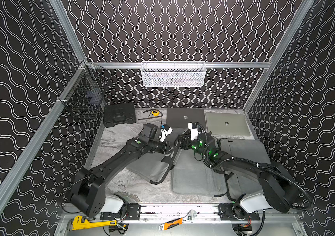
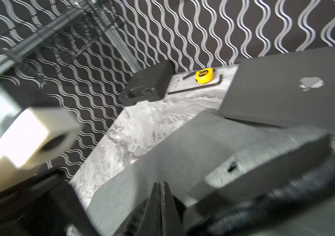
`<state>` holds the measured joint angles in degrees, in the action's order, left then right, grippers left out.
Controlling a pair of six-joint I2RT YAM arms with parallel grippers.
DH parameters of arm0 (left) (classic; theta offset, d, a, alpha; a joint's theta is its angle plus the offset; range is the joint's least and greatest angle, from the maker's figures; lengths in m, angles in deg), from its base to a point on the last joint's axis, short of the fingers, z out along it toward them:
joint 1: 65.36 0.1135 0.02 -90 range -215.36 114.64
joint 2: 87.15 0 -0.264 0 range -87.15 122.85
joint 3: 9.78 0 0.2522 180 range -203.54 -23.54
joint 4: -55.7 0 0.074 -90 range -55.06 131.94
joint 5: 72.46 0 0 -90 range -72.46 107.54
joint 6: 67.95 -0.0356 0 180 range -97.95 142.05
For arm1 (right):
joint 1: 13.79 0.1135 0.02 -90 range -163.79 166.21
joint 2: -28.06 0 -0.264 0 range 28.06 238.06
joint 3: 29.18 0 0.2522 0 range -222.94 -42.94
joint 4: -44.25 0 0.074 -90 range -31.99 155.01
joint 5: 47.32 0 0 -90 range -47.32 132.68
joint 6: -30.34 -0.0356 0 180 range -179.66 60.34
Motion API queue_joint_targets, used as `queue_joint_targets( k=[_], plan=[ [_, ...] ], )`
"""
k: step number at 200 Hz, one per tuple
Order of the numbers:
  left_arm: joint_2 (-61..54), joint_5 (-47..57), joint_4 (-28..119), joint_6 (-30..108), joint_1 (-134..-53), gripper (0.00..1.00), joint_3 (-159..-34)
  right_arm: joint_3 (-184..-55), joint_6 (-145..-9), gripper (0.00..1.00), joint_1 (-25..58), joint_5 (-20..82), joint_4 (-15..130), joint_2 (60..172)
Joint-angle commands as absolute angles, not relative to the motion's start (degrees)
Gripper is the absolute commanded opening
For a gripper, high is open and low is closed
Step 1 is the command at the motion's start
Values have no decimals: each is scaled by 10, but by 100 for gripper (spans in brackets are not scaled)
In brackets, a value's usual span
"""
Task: Open the zippered laptop bag and take out the laptop
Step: Unzip the zipper on the zippered laptop bag.
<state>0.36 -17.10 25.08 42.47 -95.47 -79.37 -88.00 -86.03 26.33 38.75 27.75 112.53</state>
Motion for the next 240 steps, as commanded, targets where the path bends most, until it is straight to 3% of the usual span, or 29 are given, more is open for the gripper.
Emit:
queue_joint_targets(
  k=[1,52,76,94,240],
  plan=[
    [-16,-165,249,411,-955,32,-759,-894,-855,0,264,384,247,1127],
    [-47,-159,256,427,-963,33,-721,-929,-843,0,264,372,259,1144],
    [-29,-169,263,428,-963,18,-732,-928,-841,0,264,357,254,1148],
    [-12,-178,261,433,-962,0,-746,-913,-846,0,264,350,242,1145],
    [46,-230,345,490,-962,0,-806,-836,-863,0,270,326,210,1093]
  ],
)
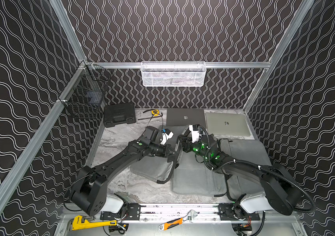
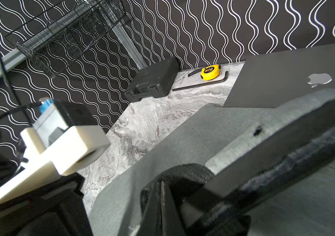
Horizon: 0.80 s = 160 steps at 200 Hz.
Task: Open the zippered laptop bag and take out the laptop
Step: Unzip the zipper on the zippered laptop bag.
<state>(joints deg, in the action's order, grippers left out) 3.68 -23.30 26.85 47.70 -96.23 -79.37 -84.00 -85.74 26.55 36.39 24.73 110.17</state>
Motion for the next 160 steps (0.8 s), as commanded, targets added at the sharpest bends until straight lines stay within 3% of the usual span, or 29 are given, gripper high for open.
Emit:
queue_joint_targets(
  k=[1,160],
  plan=[
    [46,-231,345,491,-962,0,-805,-836,-864,0,270,325,209,1093],
    [75,-230,339,490,-918,0,-843,-845,-872,0,315,331,211,1106]
  ],
)
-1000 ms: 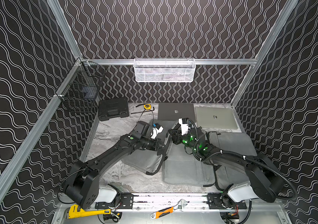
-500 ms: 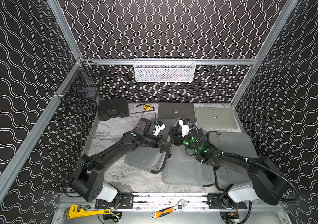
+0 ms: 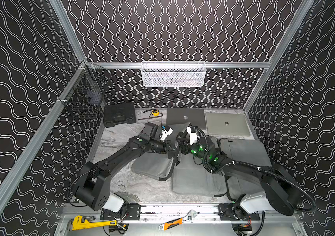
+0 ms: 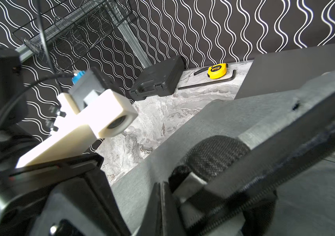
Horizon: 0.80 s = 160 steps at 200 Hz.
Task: Open the zippered laptop bag and take out the laptop
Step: Unzip the zipper on the zippered laptop bag.
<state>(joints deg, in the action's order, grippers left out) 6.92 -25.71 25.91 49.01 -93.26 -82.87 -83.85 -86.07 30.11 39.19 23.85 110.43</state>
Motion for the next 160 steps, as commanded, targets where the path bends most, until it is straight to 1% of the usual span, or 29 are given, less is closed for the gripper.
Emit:
queue_joint_targets(
  k=[1,90,160],
  plan=[
    [75,-231,340,490,-918,0,-843,-845,-872,0,315,332,210,1106],
    [66,-242,371,510,-880,0,-820,-848,-866,0,343,345,234,1098],
    [75,-252,391,525,-866,0,-829,-849,-853,0,362,360,248,1086]
  ],
)
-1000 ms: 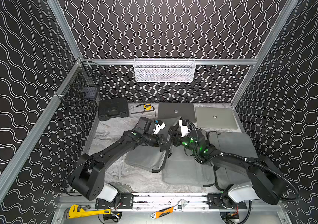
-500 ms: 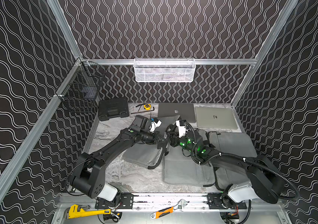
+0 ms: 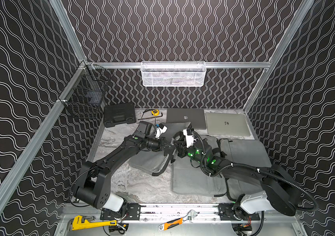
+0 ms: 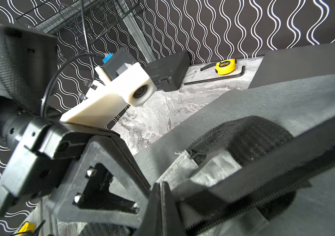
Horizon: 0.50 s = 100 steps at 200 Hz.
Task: Open the zippered laptop bag and take out the laptop
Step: Unzip the zipper on the zippered laptop bag.
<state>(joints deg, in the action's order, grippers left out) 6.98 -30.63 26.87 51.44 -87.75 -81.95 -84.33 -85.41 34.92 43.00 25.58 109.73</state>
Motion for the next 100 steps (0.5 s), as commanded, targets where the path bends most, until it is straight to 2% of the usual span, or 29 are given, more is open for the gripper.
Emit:
queue_joint_targets(
  k=[1,100],
  plan=[
    [75,-252,391,526,-866,0,-829,-849,-853,0,361,361,248,1086],
    [78,-256,414,557,-857,0,-819,-842,-857,0,367,350,232,1095]
  ],
)
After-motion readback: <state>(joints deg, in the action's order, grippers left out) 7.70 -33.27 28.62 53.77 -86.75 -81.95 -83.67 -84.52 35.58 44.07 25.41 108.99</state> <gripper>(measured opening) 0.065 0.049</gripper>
